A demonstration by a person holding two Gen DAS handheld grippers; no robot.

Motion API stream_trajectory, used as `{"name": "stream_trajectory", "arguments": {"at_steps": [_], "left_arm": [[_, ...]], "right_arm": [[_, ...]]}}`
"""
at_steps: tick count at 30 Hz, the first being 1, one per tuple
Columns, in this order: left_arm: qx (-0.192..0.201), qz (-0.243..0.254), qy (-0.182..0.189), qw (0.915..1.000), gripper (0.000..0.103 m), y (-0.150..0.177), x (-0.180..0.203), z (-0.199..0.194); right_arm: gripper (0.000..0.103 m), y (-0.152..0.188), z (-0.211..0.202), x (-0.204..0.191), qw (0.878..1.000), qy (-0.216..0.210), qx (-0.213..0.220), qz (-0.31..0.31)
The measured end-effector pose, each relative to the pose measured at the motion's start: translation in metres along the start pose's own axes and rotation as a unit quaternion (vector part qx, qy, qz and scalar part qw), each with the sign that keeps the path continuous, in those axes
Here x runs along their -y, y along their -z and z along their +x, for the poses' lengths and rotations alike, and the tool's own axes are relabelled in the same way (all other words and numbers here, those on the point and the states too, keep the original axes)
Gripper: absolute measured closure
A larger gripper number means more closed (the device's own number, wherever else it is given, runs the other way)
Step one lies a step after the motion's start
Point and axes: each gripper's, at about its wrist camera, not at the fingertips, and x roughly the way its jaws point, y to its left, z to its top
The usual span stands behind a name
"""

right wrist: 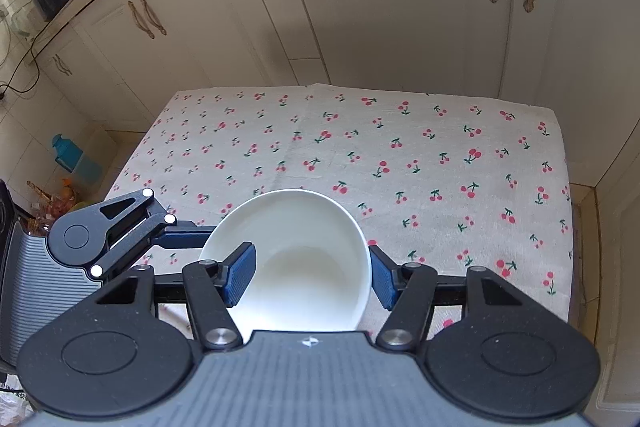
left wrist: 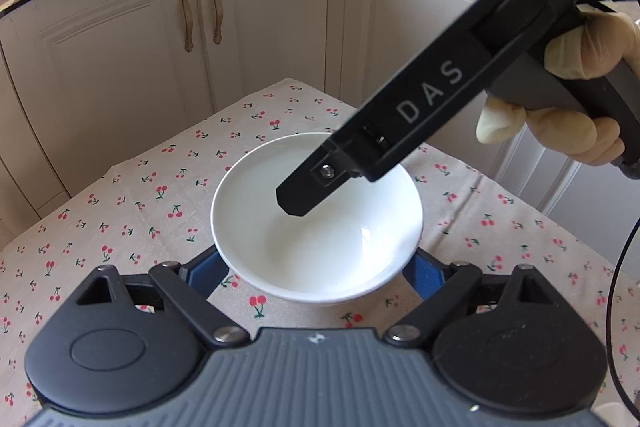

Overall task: Organize plates and bowls
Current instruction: 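Lift and carry the white bowl toward the bowl stack with the right gripper, then lower the white bowl onto the stacked bowls and open the right gripper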

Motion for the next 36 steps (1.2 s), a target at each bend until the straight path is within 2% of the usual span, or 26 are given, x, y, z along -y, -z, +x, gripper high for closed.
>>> {"name": "stream_trajectory", "arguments": {"at_steps": [14, 27, 36], "left_arm": [[0.012, 0.002, -0.002, 0.9999, 0.011, 0.015, 0.036, -0.073], [0.015, -0.005, 0.005, 0.9999, 0.011, 0.048, 0.072, -0.124], [0.014, -0.011, 0.013, 0.9998, 0.011, 0.072, 0.091, -0.145]], "right_arm": [[0.037, 0.044, -0.064, -0.056, 0.999, -0.002, 0.037, -0.018], [0.036, 0.101, -0.103, -0.104, 0.998, -0.004, 0.048, -0.043], [0.036, 0.135, -0.117, -0.124, 0.997, -0.010, 0.050, -0.054]]}}
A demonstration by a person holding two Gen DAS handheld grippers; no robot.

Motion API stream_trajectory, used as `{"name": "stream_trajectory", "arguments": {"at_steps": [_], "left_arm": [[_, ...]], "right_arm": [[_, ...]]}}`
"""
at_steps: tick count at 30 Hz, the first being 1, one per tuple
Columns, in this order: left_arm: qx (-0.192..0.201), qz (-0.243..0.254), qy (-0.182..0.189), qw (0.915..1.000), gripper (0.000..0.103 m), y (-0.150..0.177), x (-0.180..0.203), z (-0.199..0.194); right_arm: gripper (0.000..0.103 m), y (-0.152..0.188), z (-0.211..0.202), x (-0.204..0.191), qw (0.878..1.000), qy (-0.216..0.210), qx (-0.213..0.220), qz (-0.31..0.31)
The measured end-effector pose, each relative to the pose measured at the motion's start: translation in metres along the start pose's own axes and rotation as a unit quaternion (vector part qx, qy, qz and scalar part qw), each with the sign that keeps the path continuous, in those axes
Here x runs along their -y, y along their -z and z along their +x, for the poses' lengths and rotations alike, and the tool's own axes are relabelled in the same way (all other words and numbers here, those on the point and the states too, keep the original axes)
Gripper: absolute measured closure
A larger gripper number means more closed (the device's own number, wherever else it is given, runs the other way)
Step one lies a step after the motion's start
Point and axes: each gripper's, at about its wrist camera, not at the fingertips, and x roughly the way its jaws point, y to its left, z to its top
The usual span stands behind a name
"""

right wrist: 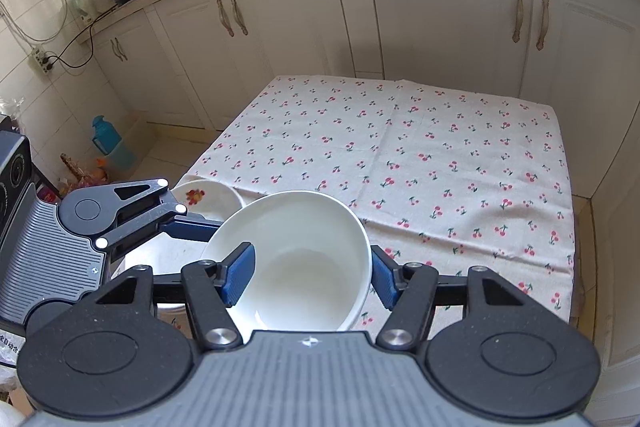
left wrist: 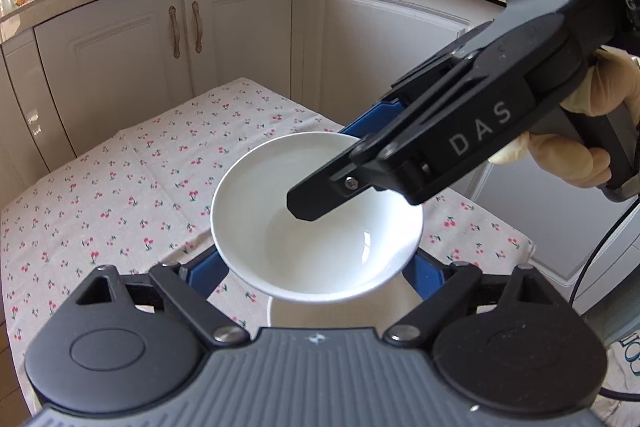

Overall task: Organize plates and bowls
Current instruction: 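Lower the white bowl onto the stacked bowls and open the right gripper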

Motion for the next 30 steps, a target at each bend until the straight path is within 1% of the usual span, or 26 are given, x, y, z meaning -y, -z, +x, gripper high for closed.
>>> {"name": "stream_trajectory", "arguments": {"at_steps": [4, 6, 13, 22, 30], "left_arm": [[0.002, 0.005, -0.002, 1.0000, 0.011, 0.012, 0.011, -0.007], [0.003, 0.004, -0.001, 1.0000, 0.011, 0.016, 0.014, -0.009], [-0.006, -0.001, 0.004, 1.0000, 0.011, 0.027, 0.020, -0.008], [-0.017, 0.007, 0.002, 0.9998, 0.011, 0.034, 0.024, -0.001], [-0.025, 0.014, 0.000, 0.9996, 0.011, 0.038, 0.025, 0.000]], "right_arm": [[0.035, 0.013, -0.002, -0.008, 1.000, 0.001, -0.003, -0.004], [0.032, 0.020, -0.003, -0.011, 1.000, -0.002, -0.002, -0.007], [0.032, 0.035, 0.000, -0.013, 1.000, -0.009, -0.007, 0.003], [0.032, 0.044, 0.006, -0.012, 1.000, -0.011, -0.015, 0.010], [0.032, 0.046, 0.012, -0.012, 1.000, -0.012, -0.024, 0.010]]}}
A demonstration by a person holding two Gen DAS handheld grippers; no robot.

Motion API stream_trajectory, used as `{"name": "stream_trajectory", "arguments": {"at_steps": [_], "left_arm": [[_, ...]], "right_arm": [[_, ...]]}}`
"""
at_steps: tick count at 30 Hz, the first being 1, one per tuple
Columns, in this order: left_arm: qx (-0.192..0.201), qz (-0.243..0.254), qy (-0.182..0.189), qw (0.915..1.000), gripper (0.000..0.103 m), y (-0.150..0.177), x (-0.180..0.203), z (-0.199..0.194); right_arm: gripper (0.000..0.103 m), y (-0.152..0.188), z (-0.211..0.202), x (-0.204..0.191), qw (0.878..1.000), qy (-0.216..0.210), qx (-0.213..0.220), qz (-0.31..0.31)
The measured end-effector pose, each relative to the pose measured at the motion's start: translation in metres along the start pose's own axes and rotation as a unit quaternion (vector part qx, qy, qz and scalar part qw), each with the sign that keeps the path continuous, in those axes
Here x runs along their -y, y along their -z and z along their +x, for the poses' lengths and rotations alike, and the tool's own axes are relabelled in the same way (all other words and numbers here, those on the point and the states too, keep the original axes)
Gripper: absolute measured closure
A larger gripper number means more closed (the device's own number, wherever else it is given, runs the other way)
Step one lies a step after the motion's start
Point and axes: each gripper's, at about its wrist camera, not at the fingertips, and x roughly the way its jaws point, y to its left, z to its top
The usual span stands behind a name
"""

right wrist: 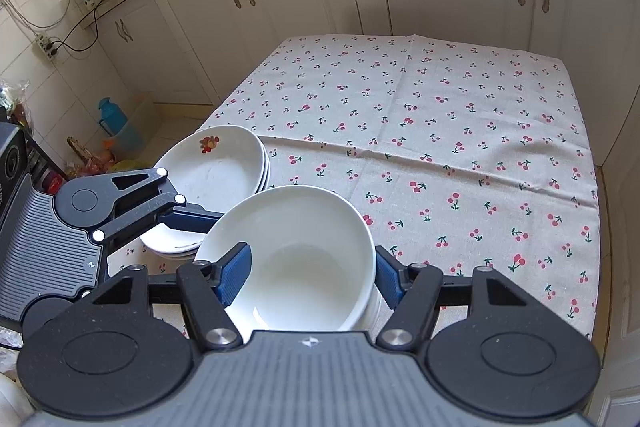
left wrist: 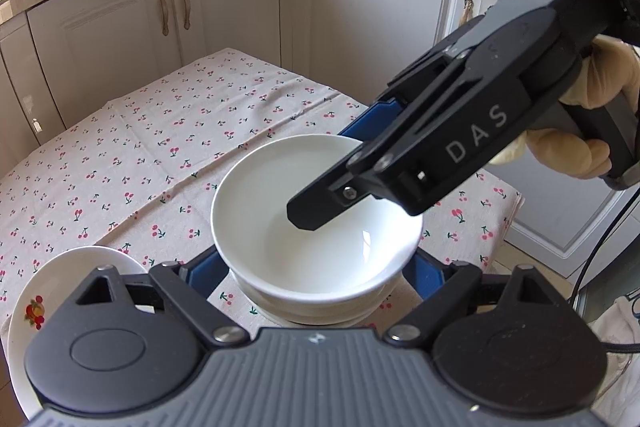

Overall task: Organize plates and bowls
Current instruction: 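Lower the white bowl onto the stacked bowls and open the right gripper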

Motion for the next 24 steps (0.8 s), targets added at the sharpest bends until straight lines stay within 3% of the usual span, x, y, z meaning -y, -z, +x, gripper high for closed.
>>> {"name": "stream_trajectory", "arguments": {"at_steps": [20, 24], "left_arm": [[-0.010, 0.008, 0.000, 0.9999, 0.011, 0.0027, -0.0013, 0.0066], [-0.009, 0.008, 0.000, 0.9999, 0.010, 0.0031, -0.0007, 0.0068]], "right_arm": [[0.032, 0.0035, 0.0091, -0.0012, 1.000, 0.012, -0.009, -0.009], [0.028, 0.0037, 0.0091, 0.0005, 1.000, 0.003, -0.008, -0.001]]}}
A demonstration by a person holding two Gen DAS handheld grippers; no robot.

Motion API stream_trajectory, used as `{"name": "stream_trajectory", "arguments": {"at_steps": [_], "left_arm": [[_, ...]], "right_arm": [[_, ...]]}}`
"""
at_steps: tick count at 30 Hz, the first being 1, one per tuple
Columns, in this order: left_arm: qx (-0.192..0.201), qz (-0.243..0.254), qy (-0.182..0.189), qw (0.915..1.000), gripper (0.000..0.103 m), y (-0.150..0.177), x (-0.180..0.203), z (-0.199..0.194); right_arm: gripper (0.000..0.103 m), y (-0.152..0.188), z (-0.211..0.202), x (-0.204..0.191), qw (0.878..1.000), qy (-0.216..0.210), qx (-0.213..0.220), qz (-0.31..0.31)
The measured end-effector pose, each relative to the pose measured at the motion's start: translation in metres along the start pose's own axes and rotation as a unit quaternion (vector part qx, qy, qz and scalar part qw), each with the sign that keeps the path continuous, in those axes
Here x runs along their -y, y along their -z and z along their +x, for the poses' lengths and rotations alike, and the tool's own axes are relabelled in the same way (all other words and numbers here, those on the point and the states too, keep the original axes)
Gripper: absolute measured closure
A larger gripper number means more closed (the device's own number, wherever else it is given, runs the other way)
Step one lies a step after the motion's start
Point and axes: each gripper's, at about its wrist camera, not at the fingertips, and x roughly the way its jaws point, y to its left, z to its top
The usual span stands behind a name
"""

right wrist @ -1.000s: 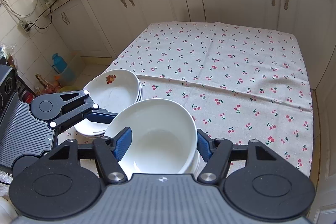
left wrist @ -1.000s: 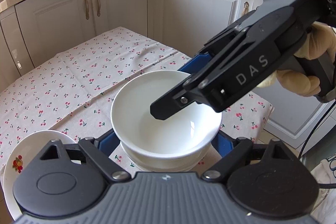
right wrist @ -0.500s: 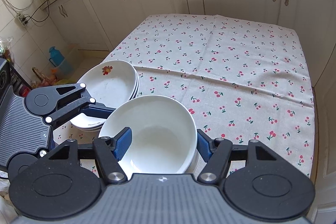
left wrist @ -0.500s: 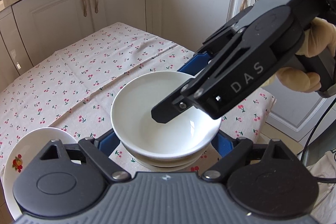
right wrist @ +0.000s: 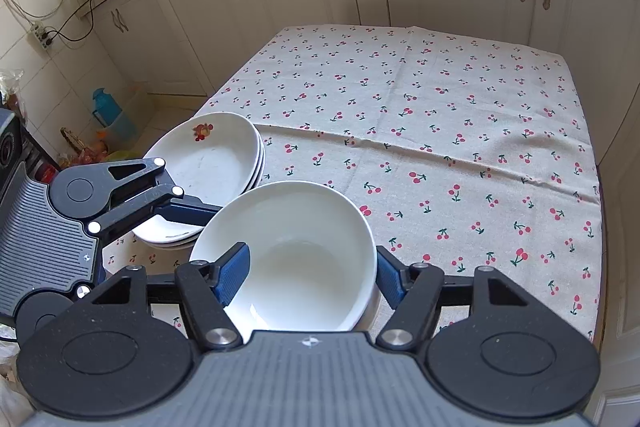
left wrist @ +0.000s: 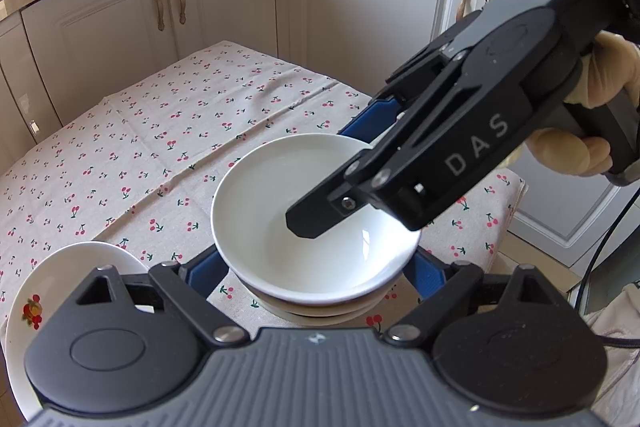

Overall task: Organize plates and bowls
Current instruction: 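Lower the white bowl onto the stacked bowls and open the right gripper, then close the left and right grippers on opposite sides of the bowl stack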

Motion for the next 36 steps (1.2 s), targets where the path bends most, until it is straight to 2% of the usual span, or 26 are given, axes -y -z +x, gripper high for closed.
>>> {"name": "stream_trajectory", "arguments": {"at_steps": [5, 13, 17, 20, 25, 28, 36], "left_arm": [[-0.001, -0.004, 0.003, 1.0000, 0.009, 0.002, 0.000, -0.001], [0.014, -0.006, 0.012, 0.9998, 0.008, 0.004, 0.001, -0.014], [0.020, -0.014, 0.021, 0.9995, 0.008, 0.011, 0.002, -0.018], [0.023, -0.026, 0.025, 0.9991, 0.007, 0.017, 0.000, -0.021], [0.021, -0.045, 0.038, 0.9980, 0.007, 0.030, -0.005, -0.019], [0.014, -0.045, 0.043, 0.9979, 0.007, 0.038, -0.006, -0.015], [0.001, -0.024, 0.039, 0.9989, 0.007, 0.045, -0.010, -0.007]], "right_arm": [[0.017, 0.001, 0.000, 0.000, 1.000, 0.000, 0.002, 0.004], [0.015, 0.008, -0.009, 0.001, 0.999, 0.003, 0.032, 0.007], [0.001, 0.024, -0.021, -0.009, 0.997, 0.034, 0.064, -0.029], [0.000, 0.038, -0.030, -0.015, 0.993, 0.052, 0.086, -0.059], [0.000, 0.060, -0.040, -0.015, 0.991, 0.057, 0.105, -0.066], [0.000, 0.076, -0.037, -0.015, 0.991, 0.054, 0.103, -0.072], [0.000, 0.102, -0.008, -0.016, 0.989, 0.084, 0.051, -0.112]]}}
